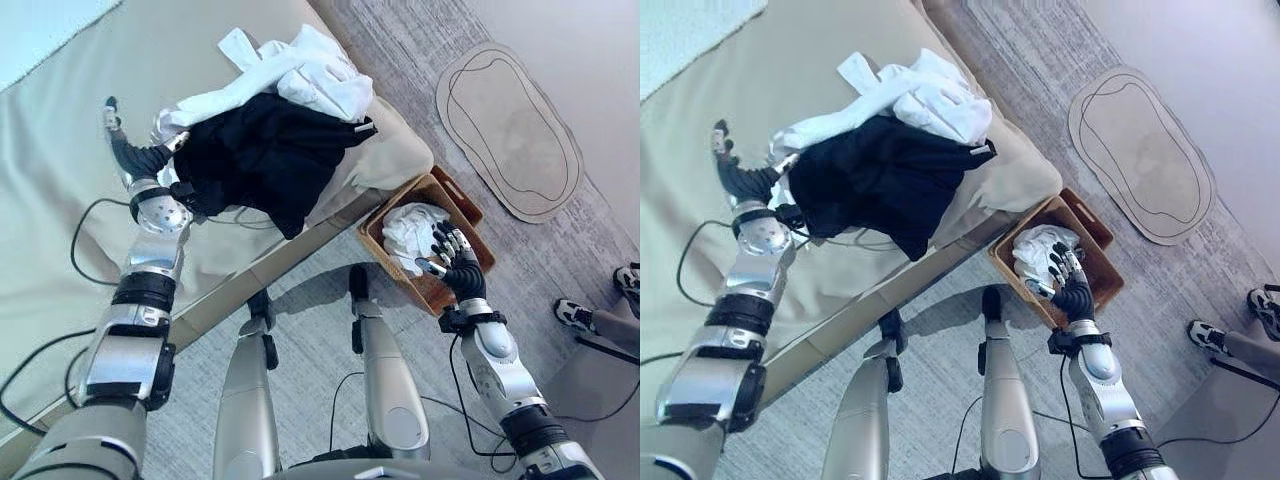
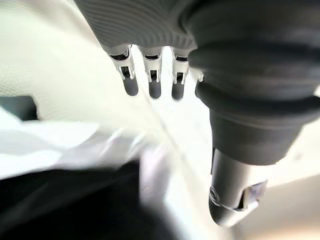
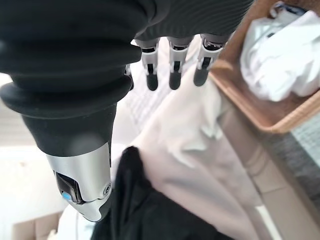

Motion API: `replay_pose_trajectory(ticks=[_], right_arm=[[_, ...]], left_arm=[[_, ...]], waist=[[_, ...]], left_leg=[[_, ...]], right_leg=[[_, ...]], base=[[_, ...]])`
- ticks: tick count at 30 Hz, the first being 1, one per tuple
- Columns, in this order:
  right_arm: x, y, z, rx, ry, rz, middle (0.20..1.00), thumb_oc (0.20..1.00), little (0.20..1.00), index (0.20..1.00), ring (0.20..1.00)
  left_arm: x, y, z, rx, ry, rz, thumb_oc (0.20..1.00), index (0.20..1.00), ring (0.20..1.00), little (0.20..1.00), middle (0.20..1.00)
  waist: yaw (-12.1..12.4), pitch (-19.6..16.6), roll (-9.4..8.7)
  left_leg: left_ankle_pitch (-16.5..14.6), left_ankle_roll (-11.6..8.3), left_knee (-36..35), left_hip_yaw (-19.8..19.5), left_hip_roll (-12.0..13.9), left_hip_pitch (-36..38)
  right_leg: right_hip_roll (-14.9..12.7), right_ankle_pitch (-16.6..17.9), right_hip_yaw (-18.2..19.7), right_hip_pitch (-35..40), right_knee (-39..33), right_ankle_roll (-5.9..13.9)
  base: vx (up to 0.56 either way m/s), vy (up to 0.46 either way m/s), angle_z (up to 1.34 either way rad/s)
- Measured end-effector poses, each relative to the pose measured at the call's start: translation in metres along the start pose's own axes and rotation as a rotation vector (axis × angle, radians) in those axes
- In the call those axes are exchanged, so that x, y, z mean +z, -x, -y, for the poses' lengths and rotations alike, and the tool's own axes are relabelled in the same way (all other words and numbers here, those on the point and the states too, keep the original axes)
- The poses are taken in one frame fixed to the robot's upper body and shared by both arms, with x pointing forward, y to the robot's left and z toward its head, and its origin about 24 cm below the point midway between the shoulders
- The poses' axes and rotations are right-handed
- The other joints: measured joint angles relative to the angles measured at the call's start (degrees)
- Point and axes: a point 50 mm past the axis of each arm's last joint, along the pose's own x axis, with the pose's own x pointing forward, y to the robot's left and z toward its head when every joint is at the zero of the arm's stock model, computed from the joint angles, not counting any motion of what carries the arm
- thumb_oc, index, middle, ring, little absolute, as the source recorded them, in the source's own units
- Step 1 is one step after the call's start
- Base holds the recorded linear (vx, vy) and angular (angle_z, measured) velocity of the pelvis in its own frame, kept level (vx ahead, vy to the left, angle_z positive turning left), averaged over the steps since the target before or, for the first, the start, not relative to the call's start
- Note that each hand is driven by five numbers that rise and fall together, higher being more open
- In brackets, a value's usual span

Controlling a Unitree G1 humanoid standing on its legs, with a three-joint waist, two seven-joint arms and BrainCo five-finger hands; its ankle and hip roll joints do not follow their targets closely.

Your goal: Pick up clothes into the bucket

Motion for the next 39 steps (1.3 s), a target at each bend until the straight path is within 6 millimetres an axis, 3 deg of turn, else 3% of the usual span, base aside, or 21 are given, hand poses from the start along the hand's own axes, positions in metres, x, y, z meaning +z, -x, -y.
replay_pose_trajectory(ticks=[5, 9, 13, 19, 21, 28, 39], right_arm=[[0.000, 0.002, 0.006, -0.022, 0.008, 0.003, 1.000, 1.000, 1.000, 1.000, 1.000], [0.001, 0.002, 0.005, -0.020, 0.006, 0.012, 1.000, 1.000, 1.000, 1.000, 1.000], [0.002, 0.002, 0.005, -0.025, 0.004, 0.023, 1.000, 1.000, 1.000, 1.000, 1.000], [0.003, 0.002, 0.006, -0.031, 0.004, 0.031, 1.000, 1.000, 1.000, 1.000, 1.000], [0.004, 0.001, 0.005, -0.025, 0.005, 0.035, 1.000, 1.000, 1.000, 1.000, 1.000], [0.010, -0.003, 0.006, 0.013, 0.026, 0.067, 1.000, 1.000, 1.000, 1.000, 1.000], [0.017, -0.007, 0.009, 0.026, 0.032, 0.089, 1.000, 1.000, 1.000, 1.000, 1.000]], left_arm=[[-0.010, 0.023, -0.019, 0.007, -0.153, 0.119, 1.000, 1.000, 1.000, 1.000, 1.000], [-0.016, 0.033, -0.022, -0.011, -0.259, 0.180, 1.000, 1.000, 1.000, 1.000, 1.000], [-0.006, 0.044, -0.005, -0.053, -0.310, 0.296, 1.000, 1.000, 1.000, 1.000, 1.000], [0.003, 0.058, 0.023, -0.275, -0.462, 0.493, 1.000, 1.000, 1.000, 1.000, 1.000], [0.008, 0.057, 0.036, -0.393, -0.580, 0.605, 1.000, 1.000, 1.000, 1.000, 1.000], [0.034, 0.045, 0.065, -0.554, -0.824, 0.882, 1.000, 1.000, 1.000, 1.000, 1.000], [0.026, 0.028, 0.071, -0.618, -1.066, 0.888, 1.000, 1.000, 1.000, 1.000, 1.000]], waist=[[0.88, 0.47, 0.78], [1.67, 0.66, 1.07], [2.19, 0.70, 1.07], [1.63, 0.77, 1.04], [1.04, 0.79, 1.03], [-0.38, 0.86, 0.99], [-2.41, 2.77, 1.09]], left_leg=[[-0.10, -0.14, -0.61, -0.04, 0.28, -0.05], [-0.10, -0.17, -0.86, -0.19, 0.29, -0.56], [-0.06, -0.14, -0.70, -0.30, 0.23, -1.33], [-0.03, -0.10, -0.55, -0.14, 0.25, -1.33], [-0.03, -0.10, -0.52, -0.01, 0.25, -1.34], [-0.14, -0.17, 1.43, 0.72, 0.39, -4.45], [-0.65, -0.64, 5.01, 1.67, 1.49, -10.09]], right_leg=[[0.19, -0.24, -0.22, -0.42, 0.04, -0.21], [0.19, -0.31, -0.39, -0.92, 0.09, -0.32], [0.15, -0.30, -0.50, -1.54, 0.16, -0.32], [0.20, -0.28, -0.53, -1.53, 0.16, -0.30], [0.22, -0.28, -0.52, -1.57, 0.22, -0.30], [0.36, -0.42, 0.68, -5.38, 2.44, -0.18], [1.37, -1.05, 2.72, -12.84, 7.47, -0.74]], base=[[0.00, -0.007, 0.00], [0.00, -0.014, 0.02], [0.00, 0.000, 0.00], [0.00, 0.000, 0.00], [0.00, 0.000, 0.00], [-0.02, 0.022, -0.05], [-0.02, 0.016, -0.07]])
